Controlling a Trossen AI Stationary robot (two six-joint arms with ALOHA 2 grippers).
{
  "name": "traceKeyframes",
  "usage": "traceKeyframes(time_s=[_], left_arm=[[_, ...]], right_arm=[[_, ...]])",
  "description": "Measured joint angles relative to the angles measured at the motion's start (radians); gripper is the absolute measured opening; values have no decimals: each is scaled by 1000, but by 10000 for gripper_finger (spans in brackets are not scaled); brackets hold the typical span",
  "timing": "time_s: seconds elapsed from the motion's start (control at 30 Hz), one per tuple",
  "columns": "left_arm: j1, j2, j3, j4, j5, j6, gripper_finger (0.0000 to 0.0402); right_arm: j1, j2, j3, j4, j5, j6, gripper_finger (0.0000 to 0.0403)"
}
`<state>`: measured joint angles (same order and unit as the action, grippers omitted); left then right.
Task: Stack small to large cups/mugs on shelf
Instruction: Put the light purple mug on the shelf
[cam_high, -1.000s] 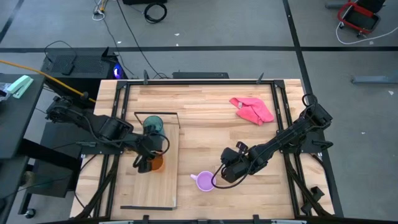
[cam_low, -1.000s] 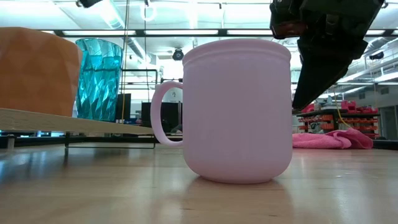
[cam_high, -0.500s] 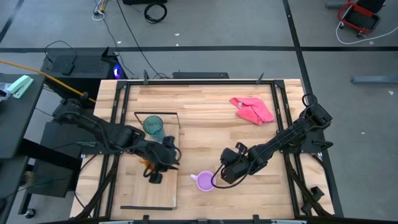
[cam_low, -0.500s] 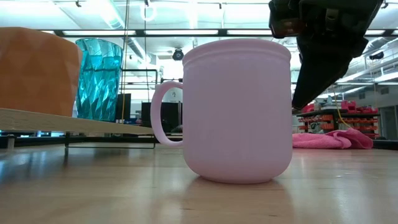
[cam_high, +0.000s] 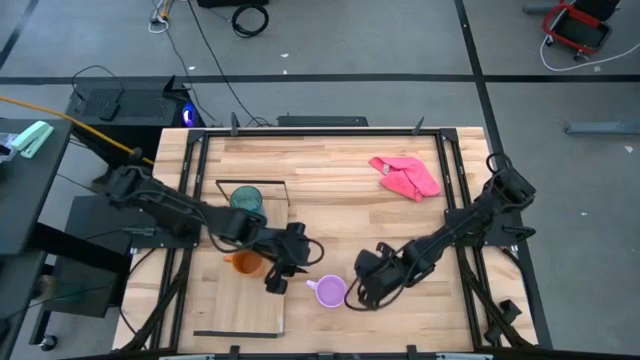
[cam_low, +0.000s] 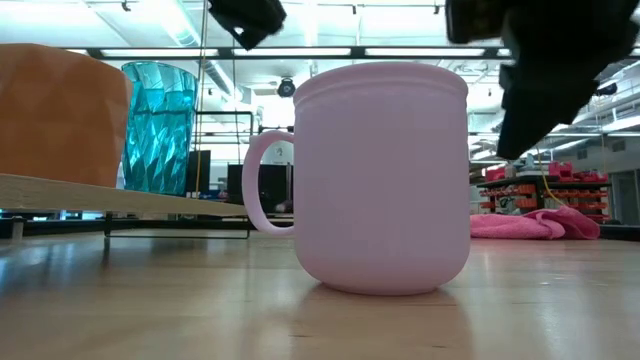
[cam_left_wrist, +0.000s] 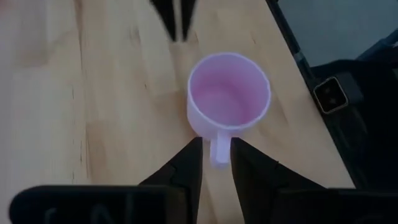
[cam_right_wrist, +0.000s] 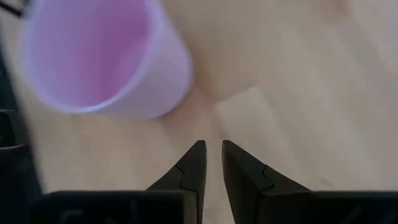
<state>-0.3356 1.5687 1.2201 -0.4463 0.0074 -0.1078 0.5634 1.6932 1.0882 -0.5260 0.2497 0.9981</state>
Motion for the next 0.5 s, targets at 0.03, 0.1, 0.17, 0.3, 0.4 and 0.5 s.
traceKeyframes(time_s=[0.03, 0.1, 0.17, 0.3, 0.4, 0.5], left_arm=[[5, 5, 0, 5, 3, 0, 92], [9, 10, -2, 3, 9, 0, 93], [15, 18, 1, 27, 9, 0, 93], [15, 24, 1, 29, 24, -1, 88], [11, 29, -1, 20, 26, -3, 86], [11, 34, 0, 25, 26, -2, 85]], right_arm=[[13, 0, 0, 20, -1, 2, 59], [36, 0, 0, 65, 0, 4, 59], [59, 0, 0, 106, 6, 5, 59], [98, 4, 0, 152, 54, 15, 59], [117, 35, 0, 170, 88, 32, 59], [127, 92, 0, 219, 89, 15, 59]])
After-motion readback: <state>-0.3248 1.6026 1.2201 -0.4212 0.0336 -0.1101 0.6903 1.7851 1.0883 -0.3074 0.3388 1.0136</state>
